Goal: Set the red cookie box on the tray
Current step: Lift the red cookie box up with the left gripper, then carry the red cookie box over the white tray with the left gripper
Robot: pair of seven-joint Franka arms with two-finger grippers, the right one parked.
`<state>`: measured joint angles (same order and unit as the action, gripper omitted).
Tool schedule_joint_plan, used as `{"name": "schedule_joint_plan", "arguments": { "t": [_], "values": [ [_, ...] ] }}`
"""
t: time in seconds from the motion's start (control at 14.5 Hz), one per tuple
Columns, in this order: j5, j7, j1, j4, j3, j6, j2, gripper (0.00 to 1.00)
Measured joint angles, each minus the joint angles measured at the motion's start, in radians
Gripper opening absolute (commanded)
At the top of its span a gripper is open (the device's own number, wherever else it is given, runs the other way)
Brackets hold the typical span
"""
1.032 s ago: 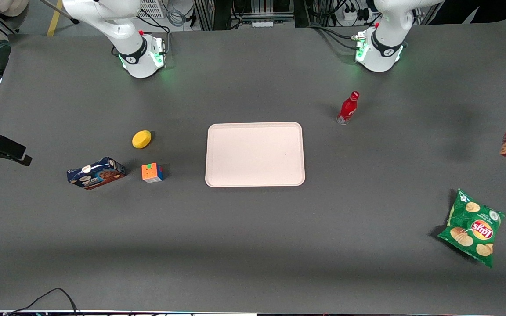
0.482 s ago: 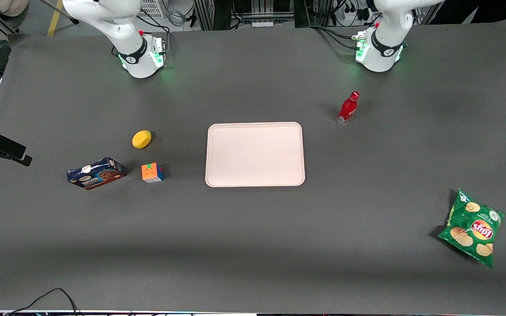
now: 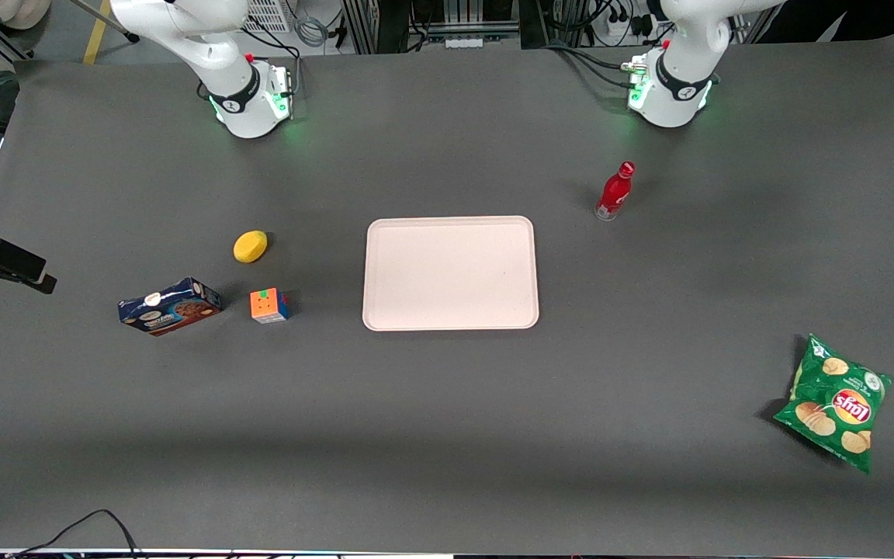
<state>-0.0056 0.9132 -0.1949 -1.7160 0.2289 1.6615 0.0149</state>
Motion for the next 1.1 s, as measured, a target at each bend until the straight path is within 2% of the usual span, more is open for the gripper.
{"name": "schedule_joint_plan", "arguments": {
  "t": [0.41,0.83,1.1],
  "values": [
    [0.005,-0.479,0.009,0.056,-0.306,-0.103,0.002,0.12],
    [0.004,-0.966,0.014,0.064,-0.641,-0.117,-0.001,0.12],
    [-0.010,-1.192,0.018,0.063,-0.816,-0.112,-0.027,0.14]
  ]
}}
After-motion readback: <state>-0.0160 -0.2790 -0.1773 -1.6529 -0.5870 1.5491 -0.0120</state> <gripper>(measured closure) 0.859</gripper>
